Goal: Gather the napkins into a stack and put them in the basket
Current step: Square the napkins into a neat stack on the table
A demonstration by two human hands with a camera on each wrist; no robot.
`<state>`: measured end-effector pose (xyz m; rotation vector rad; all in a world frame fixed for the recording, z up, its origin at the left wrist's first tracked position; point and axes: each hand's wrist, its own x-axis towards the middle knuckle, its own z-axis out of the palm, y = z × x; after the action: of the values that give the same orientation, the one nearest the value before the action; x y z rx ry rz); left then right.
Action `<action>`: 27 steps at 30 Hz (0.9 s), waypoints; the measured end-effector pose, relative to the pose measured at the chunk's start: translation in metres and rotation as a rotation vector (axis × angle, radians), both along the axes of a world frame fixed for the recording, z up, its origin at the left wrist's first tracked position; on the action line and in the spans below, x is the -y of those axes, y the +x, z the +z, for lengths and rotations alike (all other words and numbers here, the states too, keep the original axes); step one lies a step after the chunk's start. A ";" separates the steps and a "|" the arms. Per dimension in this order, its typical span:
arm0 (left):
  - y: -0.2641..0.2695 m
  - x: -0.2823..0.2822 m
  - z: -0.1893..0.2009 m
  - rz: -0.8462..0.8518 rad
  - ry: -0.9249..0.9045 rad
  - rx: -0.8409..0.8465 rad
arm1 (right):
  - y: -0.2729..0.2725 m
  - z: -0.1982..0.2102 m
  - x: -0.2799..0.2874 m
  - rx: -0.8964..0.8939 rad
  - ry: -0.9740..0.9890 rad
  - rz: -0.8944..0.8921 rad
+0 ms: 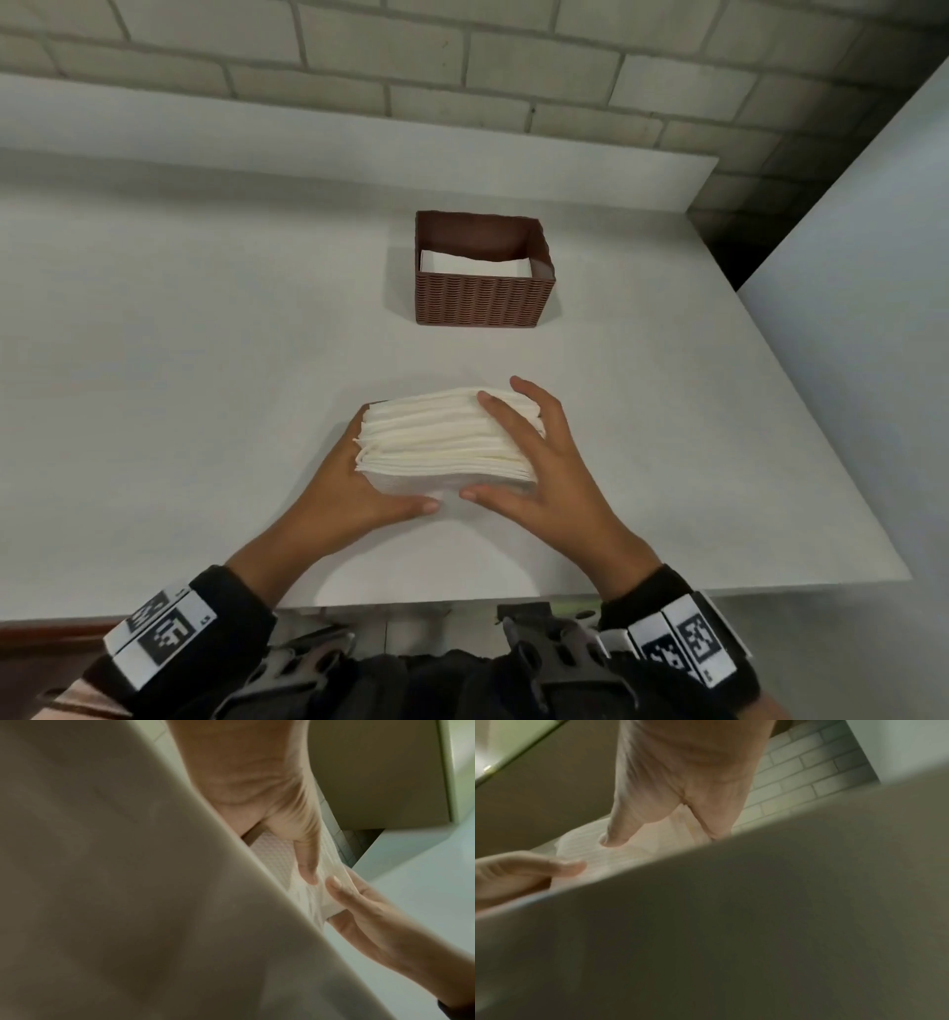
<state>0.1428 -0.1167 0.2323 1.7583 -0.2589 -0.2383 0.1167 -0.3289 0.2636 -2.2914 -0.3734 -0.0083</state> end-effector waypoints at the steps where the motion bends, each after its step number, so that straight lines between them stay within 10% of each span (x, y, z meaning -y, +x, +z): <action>1: 0.000 0.000 0.000 0.005 -0.005 0.001 | 0.002 0.000 -0.002 -0.011 0.036 -0.009; 12: -0.001 -0.008 0.012 -0.035 -0.004 0.049 | 0.012 -0.015 0.005 -0.254 0.422 -0.066; 27: -0.007 -0.007 0.008 0.031 0.044 -0.038 | 0.008 -0.023 0.012 -0.316 0.299 -0.072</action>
<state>0.1362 -0.1098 0.2401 1.7984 -0.2004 -0.2563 0.1250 -0.3413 0.2407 -1.9674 -0.1155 0.2435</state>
